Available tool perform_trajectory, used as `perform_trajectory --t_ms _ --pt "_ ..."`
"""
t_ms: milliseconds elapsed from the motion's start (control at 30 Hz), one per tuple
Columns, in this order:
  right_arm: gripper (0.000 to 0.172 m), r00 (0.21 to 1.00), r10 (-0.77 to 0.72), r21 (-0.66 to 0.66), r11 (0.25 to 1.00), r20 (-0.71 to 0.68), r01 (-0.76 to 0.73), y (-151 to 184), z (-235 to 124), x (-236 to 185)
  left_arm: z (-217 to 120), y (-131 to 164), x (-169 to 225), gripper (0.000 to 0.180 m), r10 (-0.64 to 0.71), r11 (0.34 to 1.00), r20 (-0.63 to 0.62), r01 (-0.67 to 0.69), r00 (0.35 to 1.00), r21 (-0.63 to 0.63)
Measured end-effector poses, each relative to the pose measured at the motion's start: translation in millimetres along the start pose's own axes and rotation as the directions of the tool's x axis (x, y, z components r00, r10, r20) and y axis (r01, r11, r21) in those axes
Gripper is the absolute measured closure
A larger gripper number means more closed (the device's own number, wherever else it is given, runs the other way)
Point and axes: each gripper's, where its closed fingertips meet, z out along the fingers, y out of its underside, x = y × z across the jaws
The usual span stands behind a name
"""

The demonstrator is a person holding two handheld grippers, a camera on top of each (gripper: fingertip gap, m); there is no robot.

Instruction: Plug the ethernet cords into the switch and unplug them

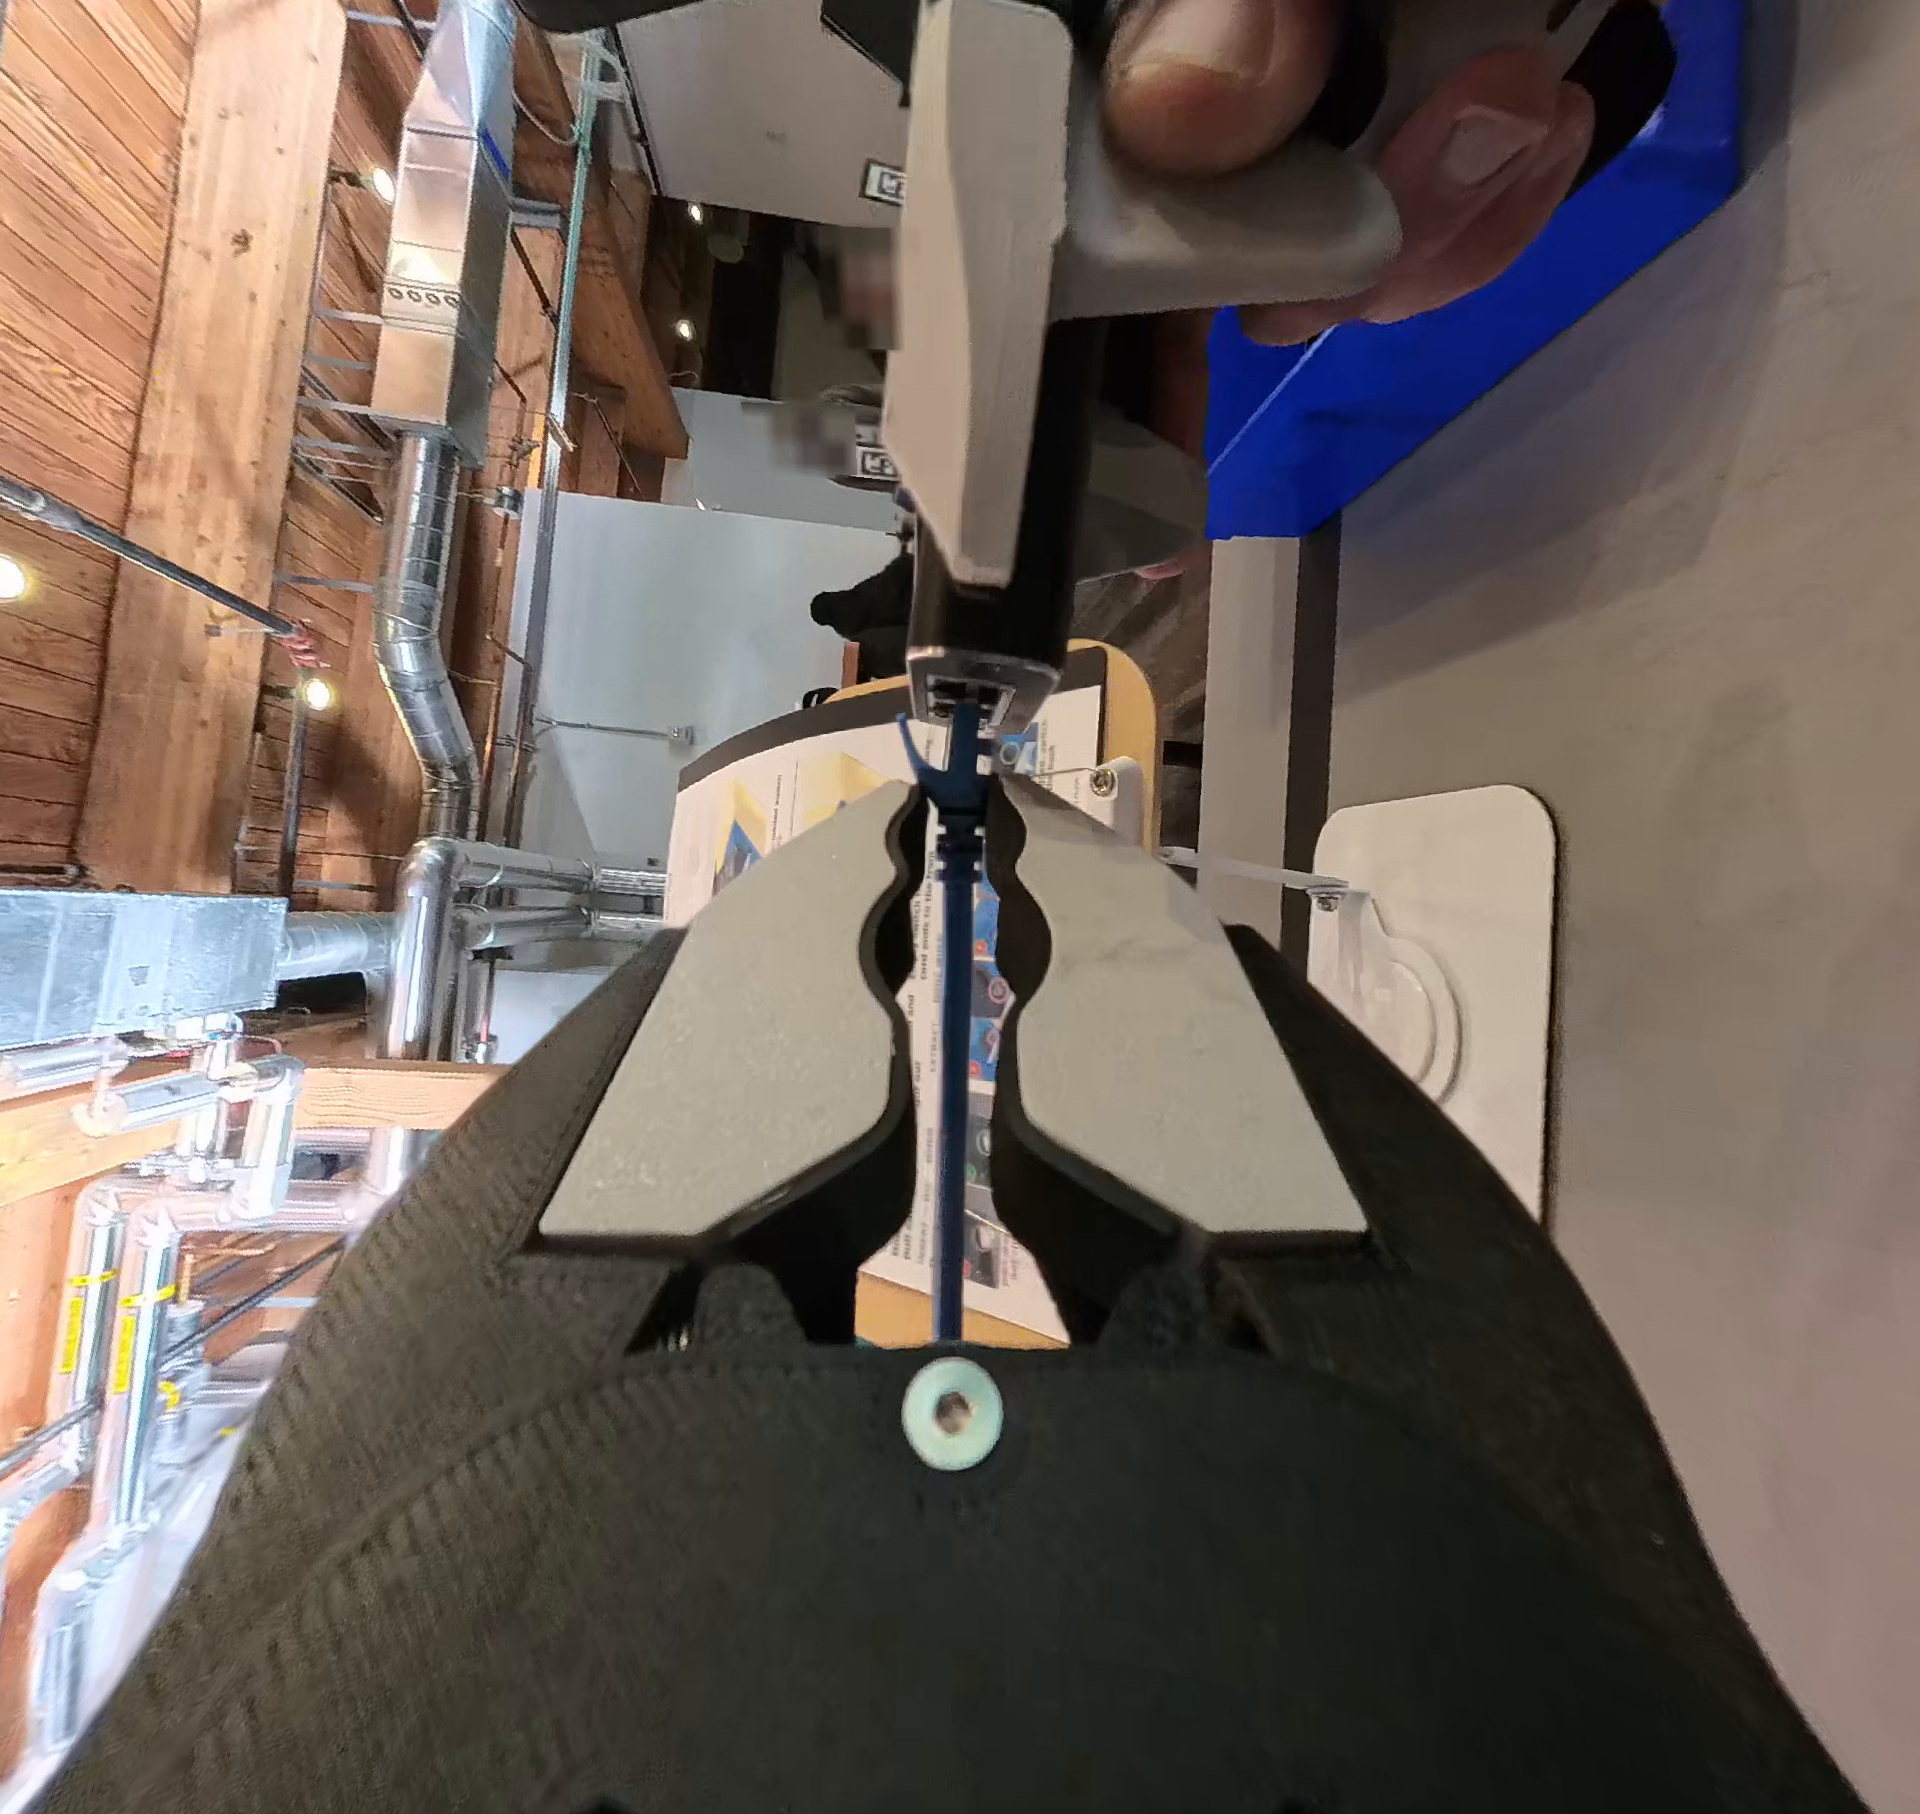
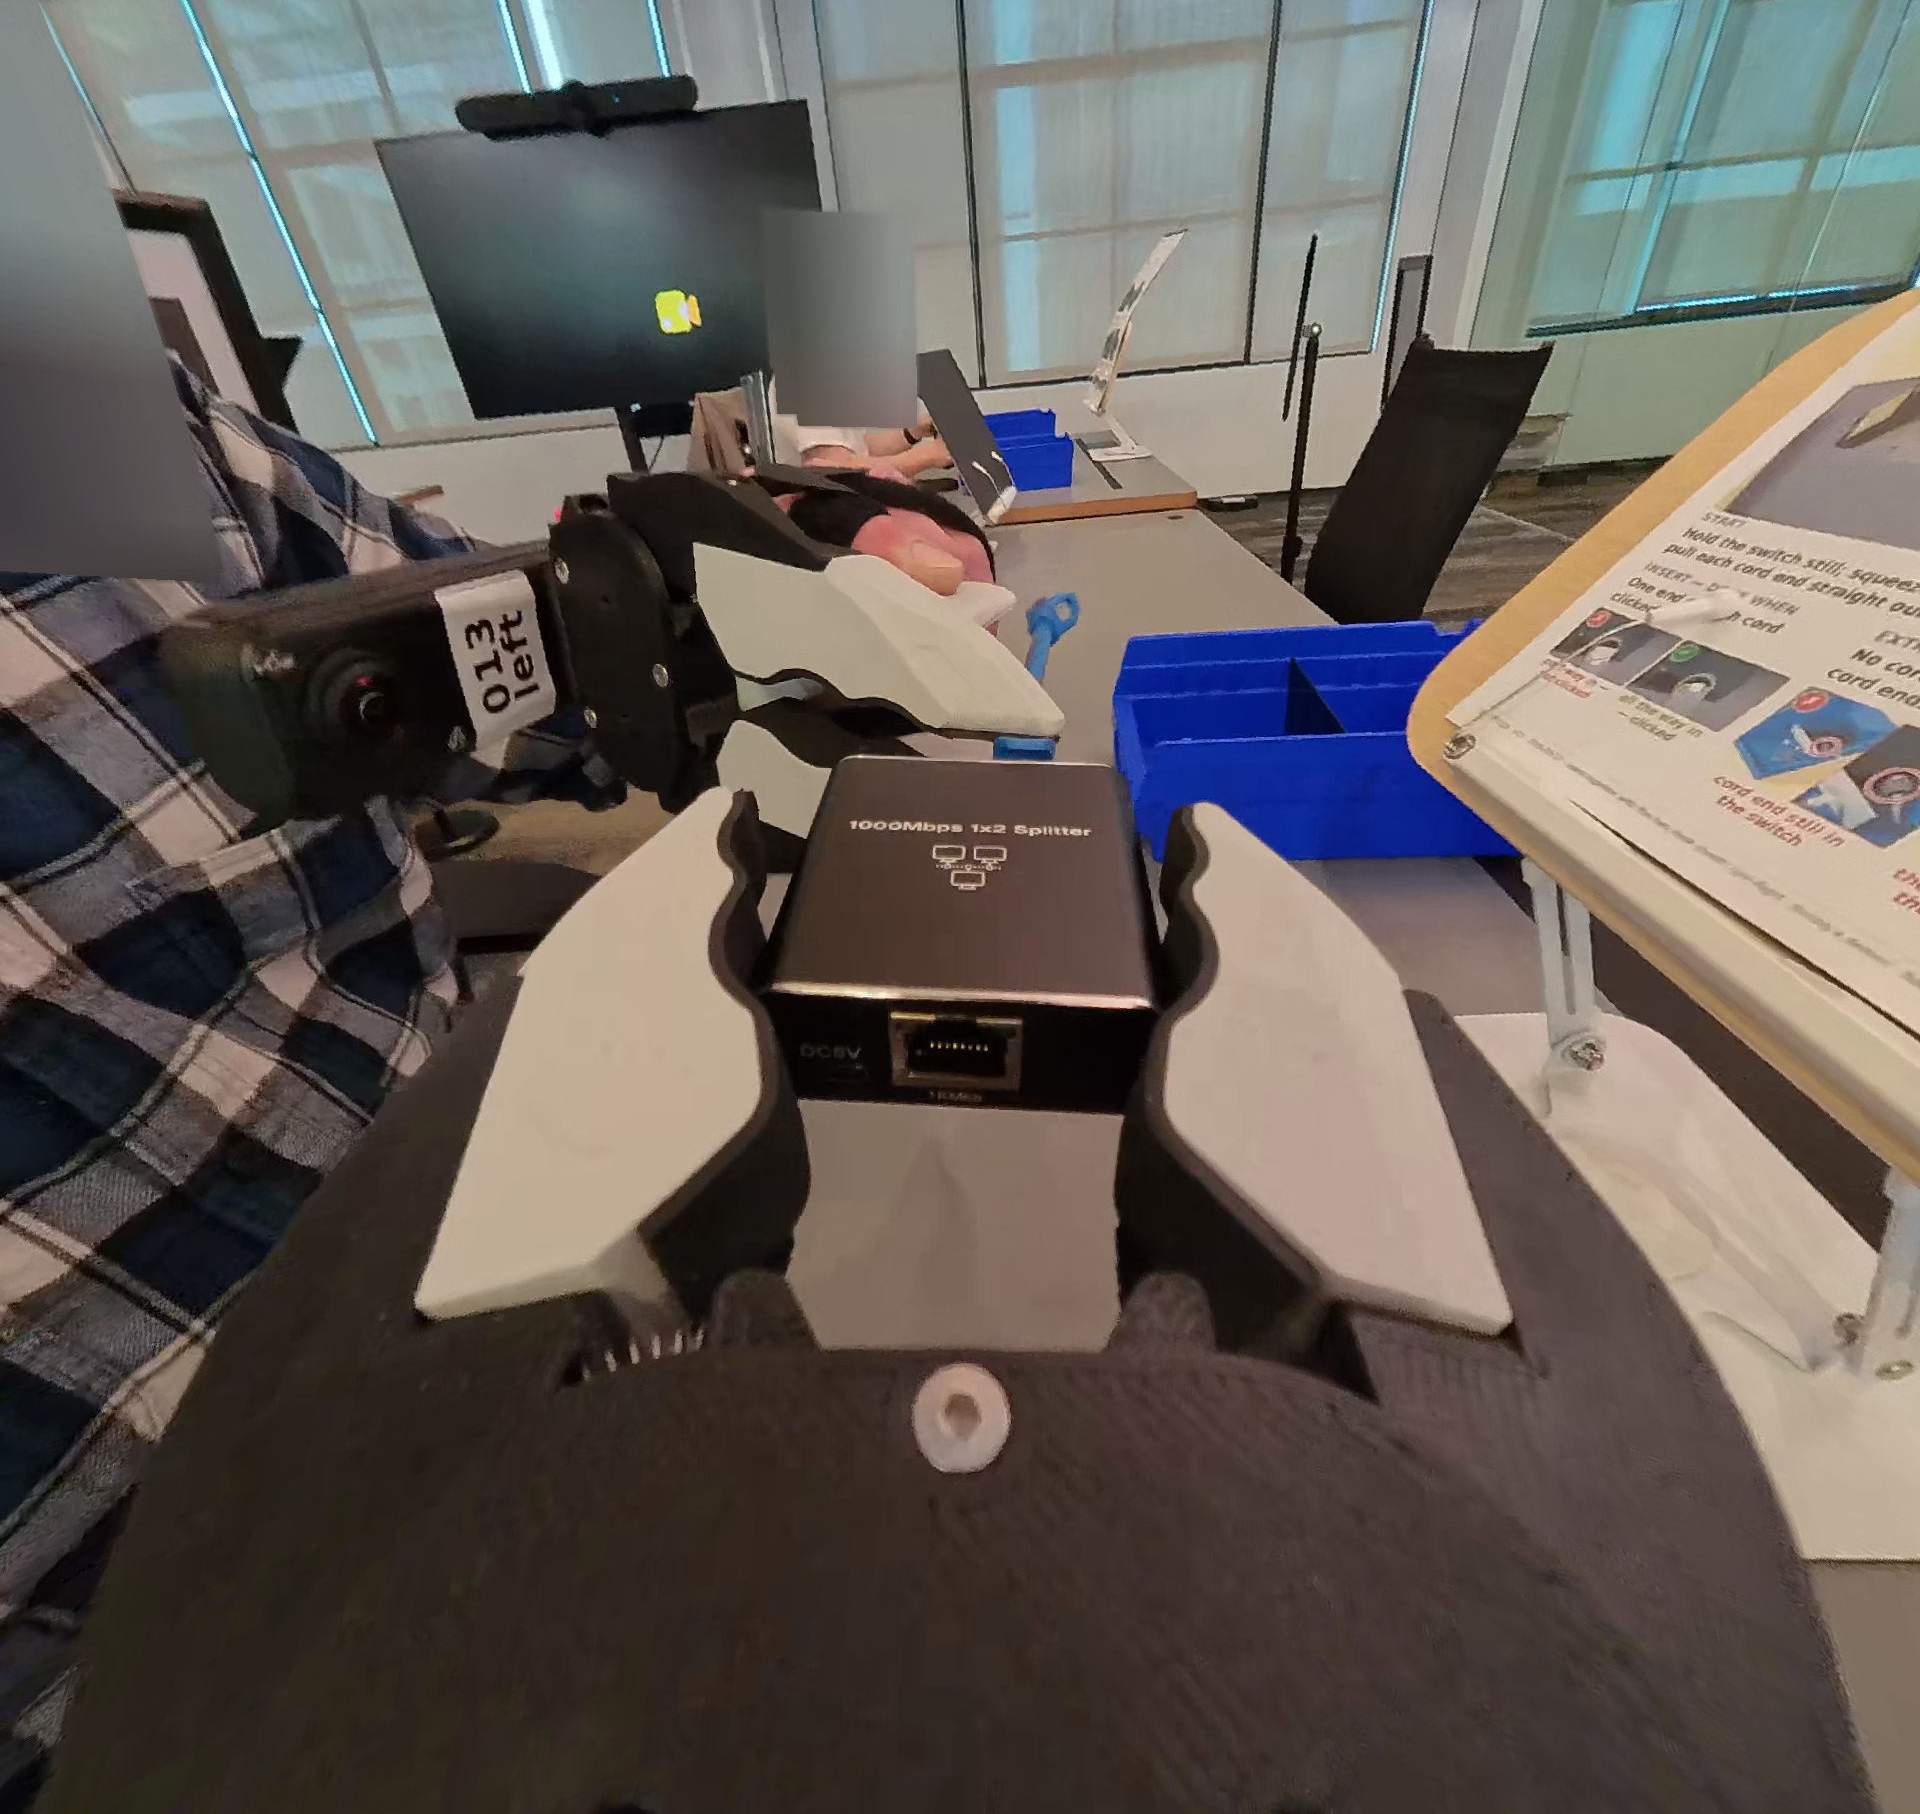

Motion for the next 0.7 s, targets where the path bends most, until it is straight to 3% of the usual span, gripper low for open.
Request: perform_trajectory --t_ms 333,500,700 --pt "0.096 1.0 -0.007 -0.018 1.0 -0.002 0.007 5 -5 1 -29 9 -7 0.162 -0.17 0.985 -0.039 0.17 0.985 -0.013" --pt "0.096 1.0 -0.001 -0.016 1.0 -0.009 0.001 11 -8 -1 -57 36 6 0.154 -0.303 0.952 -0.068 0.298 0.951 -0.075" --pt "0.096 1.0 0.007 -0.012 1.0 -0.011 -0.007 20 -11 -6 -94 88 47 0.135 -0.328 0.93 -0.096 0.304 0.94 -0.206"
